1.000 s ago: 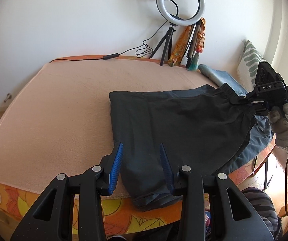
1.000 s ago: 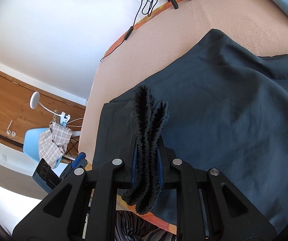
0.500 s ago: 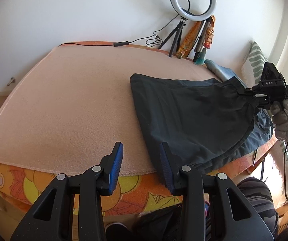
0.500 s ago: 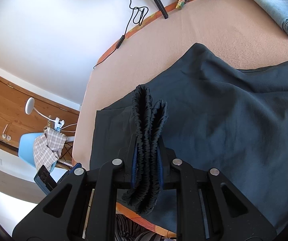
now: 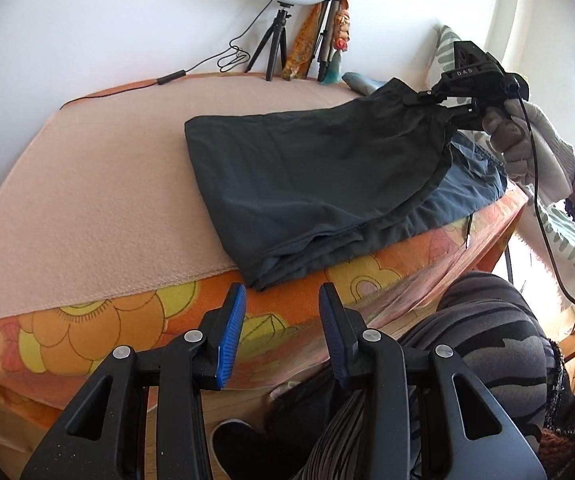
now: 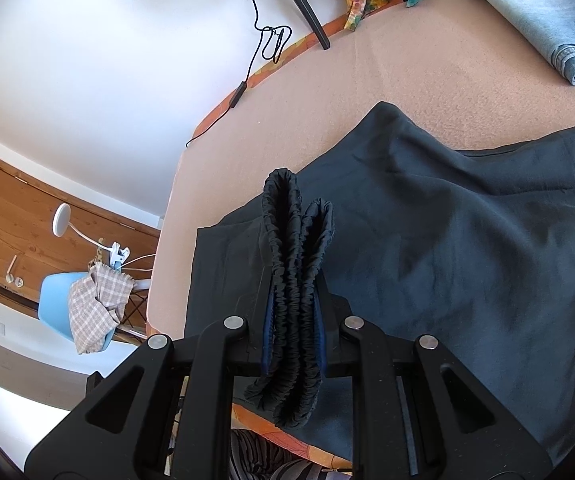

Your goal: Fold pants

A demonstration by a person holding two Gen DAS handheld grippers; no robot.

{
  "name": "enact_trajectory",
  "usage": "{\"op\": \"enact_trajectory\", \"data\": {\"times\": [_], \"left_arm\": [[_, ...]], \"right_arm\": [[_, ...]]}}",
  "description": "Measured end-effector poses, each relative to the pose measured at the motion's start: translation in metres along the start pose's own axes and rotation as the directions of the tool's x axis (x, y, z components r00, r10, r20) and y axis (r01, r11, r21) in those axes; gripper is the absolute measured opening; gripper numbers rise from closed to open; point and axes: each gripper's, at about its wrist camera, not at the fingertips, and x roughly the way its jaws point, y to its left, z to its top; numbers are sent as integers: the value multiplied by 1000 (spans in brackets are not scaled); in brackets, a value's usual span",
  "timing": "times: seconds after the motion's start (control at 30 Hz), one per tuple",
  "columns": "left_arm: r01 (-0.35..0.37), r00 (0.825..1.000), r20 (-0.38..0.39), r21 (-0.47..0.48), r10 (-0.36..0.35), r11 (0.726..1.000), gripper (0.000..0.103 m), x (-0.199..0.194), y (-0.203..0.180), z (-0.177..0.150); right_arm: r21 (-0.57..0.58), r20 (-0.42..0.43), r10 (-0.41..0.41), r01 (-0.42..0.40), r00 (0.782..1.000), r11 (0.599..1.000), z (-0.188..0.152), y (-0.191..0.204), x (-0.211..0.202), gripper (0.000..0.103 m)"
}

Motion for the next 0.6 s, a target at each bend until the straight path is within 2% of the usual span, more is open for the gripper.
{"op": "enact_trajectory", "data": {"times": [0.2, 0.37, 0.43, 0.6], "left_arm": [[23, 999, -42, 76, -20, 997, 34, 20, 11, 18], [72, 996, -66, 200, -59, 977, 32, 27, -13, 21], [71, 995, -80, 239, -53, 968, 26, 34, -21, 22], [126, 990, -87, 242, -108, 962, 26, 41, -24, 29]], "right_arm": [[-6, 17, -25, 25, 1000, 1000, 2, 1, -4, 18], [17, 53, -58, 58, 997, 998, 6, -8, -20, 18], [33, 66, -66, 64, 996, 997, 8, -14, -27, 18], [9, 69, -78, 77, 995, 997, 13, -11, -38, 18]]}}
